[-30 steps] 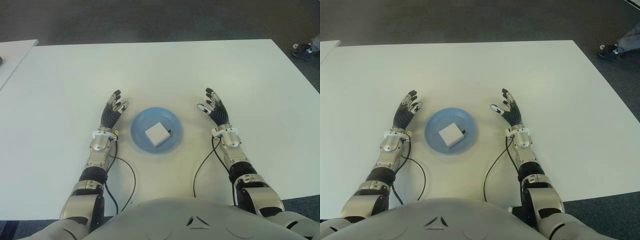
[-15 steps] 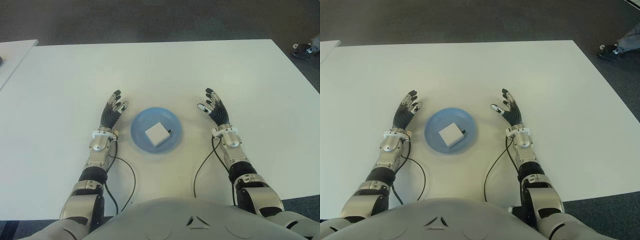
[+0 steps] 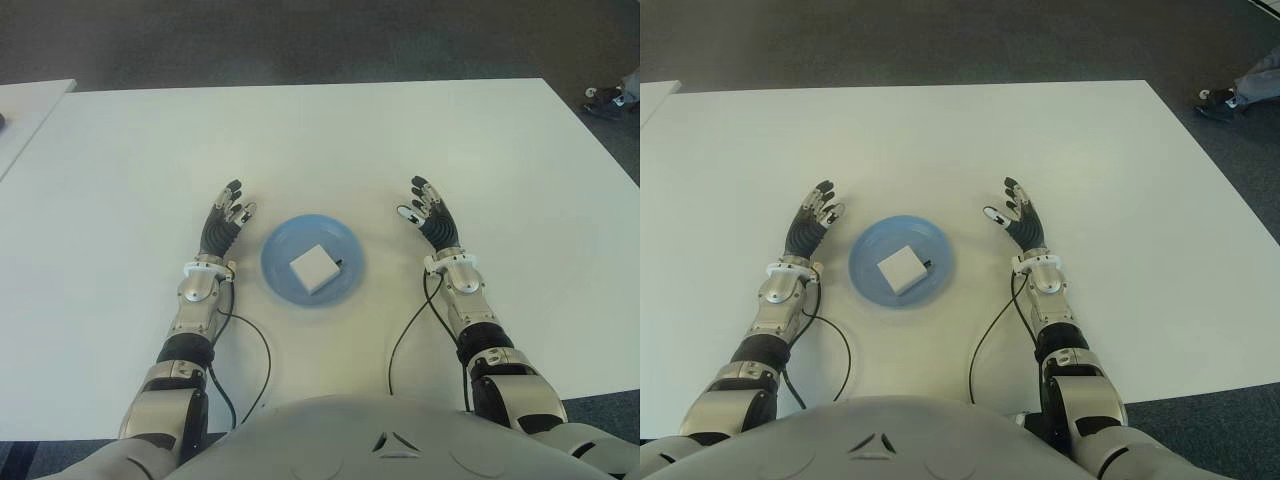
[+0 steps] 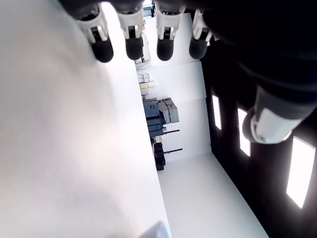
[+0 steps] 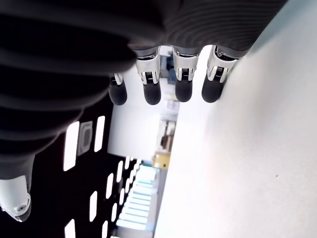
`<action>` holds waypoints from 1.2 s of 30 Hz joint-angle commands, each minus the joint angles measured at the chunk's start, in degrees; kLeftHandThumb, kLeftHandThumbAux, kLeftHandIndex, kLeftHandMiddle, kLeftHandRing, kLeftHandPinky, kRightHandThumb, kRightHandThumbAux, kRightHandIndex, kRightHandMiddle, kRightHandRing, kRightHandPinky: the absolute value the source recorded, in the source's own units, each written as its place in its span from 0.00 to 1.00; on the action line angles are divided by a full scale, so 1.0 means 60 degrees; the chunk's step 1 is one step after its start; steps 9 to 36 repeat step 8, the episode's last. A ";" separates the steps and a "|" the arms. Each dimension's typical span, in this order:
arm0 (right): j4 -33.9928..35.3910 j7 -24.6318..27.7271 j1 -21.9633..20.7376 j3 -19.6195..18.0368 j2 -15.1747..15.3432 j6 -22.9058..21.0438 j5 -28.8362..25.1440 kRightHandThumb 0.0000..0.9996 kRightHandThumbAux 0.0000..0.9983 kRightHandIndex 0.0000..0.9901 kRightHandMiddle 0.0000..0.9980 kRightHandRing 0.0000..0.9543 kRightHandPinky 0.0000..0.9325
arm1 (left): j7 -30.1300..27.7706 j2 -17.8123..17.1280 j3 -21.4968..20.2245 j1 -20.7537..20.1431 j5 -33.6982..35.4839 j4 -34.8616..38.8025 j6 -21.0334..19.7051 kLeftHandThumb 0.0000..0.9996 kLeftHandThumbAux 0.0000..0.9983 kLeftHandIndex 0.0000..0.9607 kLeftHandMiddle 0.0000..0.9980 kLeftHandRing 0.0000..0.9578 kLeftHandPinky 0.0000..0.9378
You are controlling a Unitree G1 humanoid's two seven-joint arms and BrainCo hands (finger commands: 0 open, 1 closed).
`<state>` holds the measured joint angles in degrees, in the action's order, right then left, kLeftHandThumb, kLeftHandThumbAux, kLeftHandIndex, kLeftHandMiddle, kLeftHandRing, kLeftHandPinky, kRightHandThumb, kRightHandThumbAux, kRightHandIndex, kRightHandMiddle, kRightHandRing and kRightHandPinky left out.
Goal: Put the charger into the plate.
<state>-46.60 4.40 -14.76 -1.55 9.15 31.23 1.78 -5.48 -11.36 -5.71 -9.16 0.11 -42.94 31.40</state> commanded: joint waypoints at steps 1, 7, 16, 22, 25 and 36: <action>-0.0487 0.0103 0.0772 0.0041 -0.0314 -0.0773 -0.0072 0.06 0.53 0.00 0.00 0.00 0.04 | -0.0210 0.0002 0.0097 0.0197 -0.0025 -0.0267 -0.0317 0.05 0.53 0.00 0.00 0.00 0.01; -0.0433 0.0098 0.0799 0.0039 -0.0331 -0.0770 -0.0085 0.05 0.52 0.00 0.00 0.00 0.03 | -0.0204 -0.0010 0.0107 0.0191 -0.0056 -0.0285 -0.0298 0.05 0.53 0.00 0.00 0.00 0.01; -0.0424 0.0100 0.0803 0.0038 -0.0333 -0.0777 -0.0087 0.05 0.52 0.00 0.00 0.00 0.03 | -0.0202 -0.0011 0.0109 0.0191 -0.0058 -0.0286 -0.0297 0.05 0.53 0.00 0.00 0.00 0.01; -0.0424 0.0100 0.0803 0.0038 -0.0333 -0.0777 -0.0087 0.05 0.52 0.00 0.00 0.00 0.03 | -0.0202 -0.0011 0.0109 0.0191 -0.0058 -0.0286 -0.0297 0.05 0.53 0.00 0.00 0.00 0.01; -0.0424 0.0100 0.0803 0.0038 -0.0333 -0.0777 -0.0087 0.05 0.52 0.00 0.00 0.00 0.03 | -0.0202 -0.0011 0.0109 0.0191 -0.0058 -0.0286 -0.0297 0.05 0.53 0.00 0.00 0.00 0.01; -0.0424 0.0100 0.0803 0.0038 -0.0333 -0.0777 -0.0087 0.05 0.52 0.00 0.00 0.00 0.03 | -0.0202 -0.0011 0.0109 0.0191 -0.0058 -0.0286 -0.0297 0.05 0.53 0.00 0.00 0.00 0.01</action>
